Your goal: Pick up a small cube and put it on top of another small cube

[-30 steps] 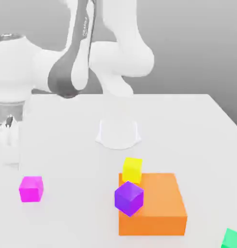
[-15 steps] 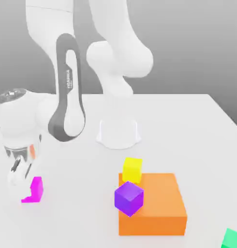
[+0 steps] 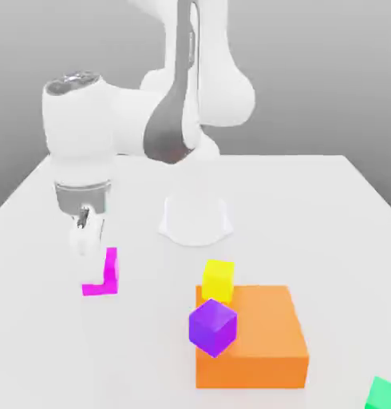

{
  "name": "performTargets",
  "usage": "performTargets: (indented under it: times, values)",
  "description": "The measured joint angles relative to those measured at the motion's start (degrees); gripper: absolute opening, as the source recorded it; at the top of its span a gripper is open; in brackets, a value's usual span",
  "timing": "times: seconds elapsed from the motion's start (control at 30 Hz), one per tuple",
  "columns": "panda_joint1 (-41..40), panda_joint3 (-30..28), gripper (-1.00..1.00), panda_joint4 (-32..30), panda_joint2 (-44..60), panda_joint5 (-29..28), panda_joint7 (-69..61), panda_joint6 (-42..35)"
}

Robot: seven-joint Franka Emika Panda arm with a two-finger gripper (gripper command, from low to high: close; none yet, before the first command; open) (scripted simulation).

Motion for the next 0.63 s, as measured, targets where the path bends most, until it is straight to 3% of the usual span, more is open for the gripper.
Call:
performTargets:
  times: [0.3,0.5,0.53,0.63]
  values:
    - [12.7,10.3,-1.0,-5.9,-17.4,7.6,11.8,-11.3]
    - [13.3,12.9,-1.0,-8.8,-9.2,8.6,13.3,-0.2]
    - [13.2,13.2,1.0,-9.2,-7.4,8.6,13.4,1.9]
    - [13.2,13.2,1.0,-9.2,-7.4,8.6,13.4,1.9]
